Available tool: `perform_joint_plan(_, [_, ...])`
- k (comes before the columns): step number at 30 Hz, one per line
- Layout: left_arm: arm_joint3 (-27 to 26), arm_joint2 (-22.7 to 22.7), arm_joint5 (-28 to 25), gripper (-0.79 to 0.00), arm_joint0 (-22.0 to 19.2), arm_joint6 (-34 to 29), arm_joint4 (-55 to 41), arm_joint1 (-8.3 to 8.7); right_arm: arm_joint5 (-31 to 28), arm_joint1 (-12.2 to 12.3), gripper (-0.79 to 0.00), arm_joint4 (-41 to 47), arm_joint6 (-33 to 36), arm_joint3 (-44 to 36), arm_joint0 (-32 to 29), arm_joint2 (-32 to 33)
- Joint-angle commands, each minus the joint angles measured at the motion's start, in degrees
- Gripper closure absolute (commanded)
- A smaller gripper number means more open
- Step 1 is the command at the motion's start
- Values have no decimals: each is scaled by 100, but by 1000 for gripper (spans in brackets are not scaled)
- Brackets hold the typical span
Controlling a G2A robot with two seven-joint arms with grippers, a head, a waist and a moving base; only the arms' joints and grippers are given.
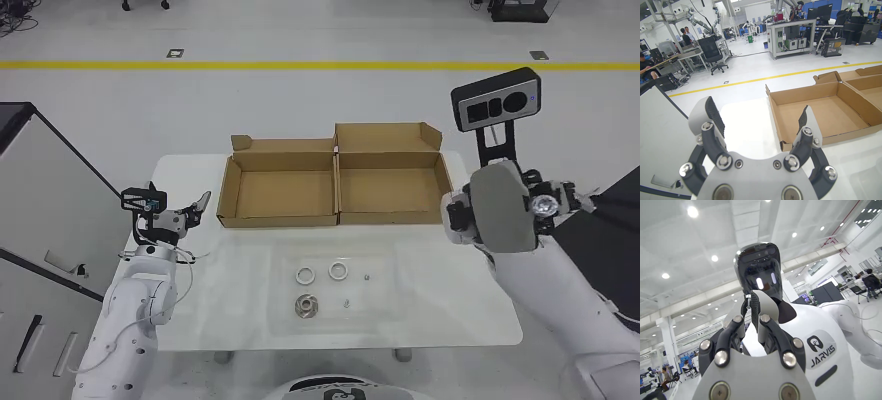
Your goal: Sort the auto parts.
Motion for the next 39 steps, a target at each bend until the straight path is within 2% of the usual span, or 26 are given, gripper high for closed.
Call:
perform_joint_plan(1, [0, 0, 0, -785, 0, 0, 0, 0, 10, -37, 0, 98, -1, 10, -31, 24])
perform_joint_plan(6, [0, 0, 0, -785, 0, 0, 0, 0, 70, -118, 0, -92, -22, 93, -54, 129])
perform_joint_plan(21, [0, 0, 0, -785, 0, 0, 0, 0, 624, -178, 0, -2163, -296, 149, -87, 619])
perform_joint_plan(39, [0, 0, 0, -785, 0, 0, 0, 0, 593, -411, 0, -1085, -116, 108, -345, 600])
